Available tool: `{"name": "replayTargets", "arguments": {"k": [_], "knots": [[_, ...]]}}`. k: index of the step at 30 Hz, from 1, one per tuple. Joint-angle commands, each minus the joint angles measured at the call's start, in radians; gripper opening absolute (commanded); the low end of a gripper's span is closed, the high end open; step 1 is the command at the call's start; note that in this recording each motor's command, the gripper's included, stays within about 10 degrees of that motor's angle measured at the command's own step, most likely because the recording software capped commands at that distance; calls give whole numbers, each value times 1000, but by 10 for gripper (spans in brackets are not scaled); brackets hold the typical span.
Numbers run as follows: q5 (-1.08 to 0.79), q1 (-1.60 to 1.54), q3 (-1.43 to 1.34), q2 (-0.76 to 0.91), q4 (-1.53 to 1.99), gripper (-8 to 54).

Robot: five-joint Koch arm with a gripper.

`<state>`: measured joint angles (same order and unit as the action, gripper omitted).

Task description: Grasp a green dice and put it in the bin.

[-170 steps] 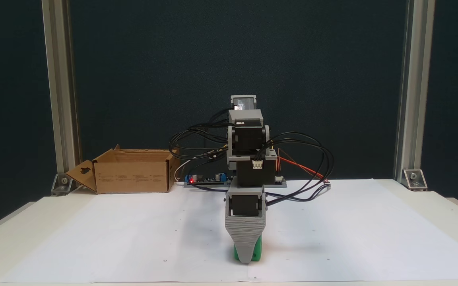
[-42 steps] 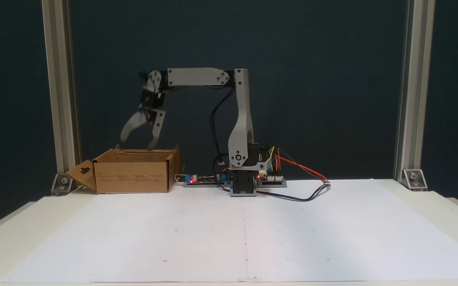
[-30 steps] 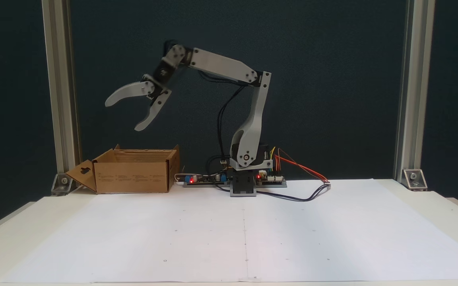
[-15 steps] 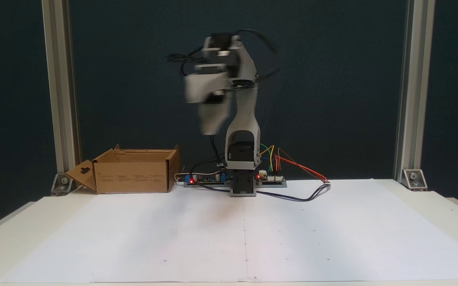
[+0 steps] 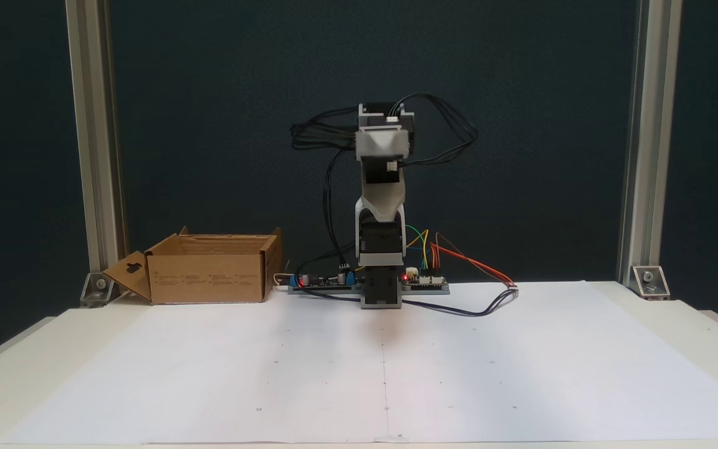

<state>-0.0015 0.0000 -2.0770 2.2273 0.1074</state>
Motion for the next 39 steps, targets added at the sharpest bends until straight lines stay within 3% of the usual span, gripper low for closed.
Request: {"name": "replayTargets", "arguments": {"k": [1, 8, 29, 39], "knots": [[25, 44, -18, 46, -165, 453], [23, 74, -196, 137, -461, 459], [18, 97, -632, 143, -1305, 441], [18, 94, -842, 143, -1491, 439]]}}
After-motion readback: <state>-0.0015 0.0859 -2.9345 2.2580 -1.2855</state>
